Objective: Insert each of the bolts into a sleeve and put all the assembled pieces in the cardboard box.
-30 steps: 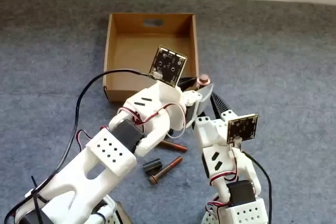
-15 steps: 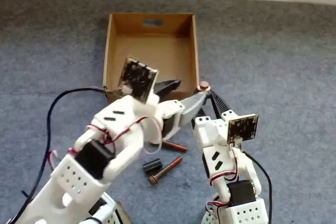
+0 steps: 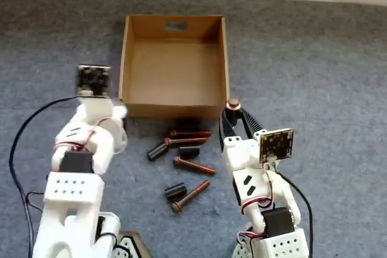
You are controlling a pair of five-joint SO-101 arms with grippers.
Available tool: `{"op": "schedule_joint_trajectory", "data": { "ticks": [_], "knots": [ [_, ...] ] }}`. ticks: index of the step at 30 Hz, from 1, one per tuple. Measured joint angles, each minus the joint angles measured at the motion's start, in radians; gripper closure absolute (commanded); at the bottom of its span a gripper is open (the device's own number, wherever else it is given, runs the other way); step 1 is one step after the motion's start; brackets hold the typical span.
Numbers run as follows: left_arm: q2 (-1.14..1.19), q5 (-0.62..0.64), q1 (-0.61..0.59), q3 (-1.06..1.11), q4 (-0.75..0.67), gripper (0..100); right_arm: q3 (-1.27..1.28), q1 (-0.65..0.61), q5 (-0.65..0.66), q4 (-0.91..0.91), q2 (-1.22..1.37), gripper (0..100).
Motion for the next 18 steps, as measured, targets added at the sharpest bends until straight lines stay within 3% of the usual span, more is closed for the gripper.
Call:
{"op": "schedule_joint_trajectory", "data": {
  "ticks": [8,11,18],
  "knots": [
    [0.330,0.000,-0.057,0.003,-0.009,99,-0.057,0.002,0.068,0.038,0.000,99.1],
    [0.434,0.000,-0.057,0.003,-0.100,99,-0.149,0.000,0.071,0.038,0.011,99.1],
    [0.539,0.000,-0.057,0.002,-0.183,99,-0.486,0.000,0.071,0.038,0.373,99.2]
  ]
}}
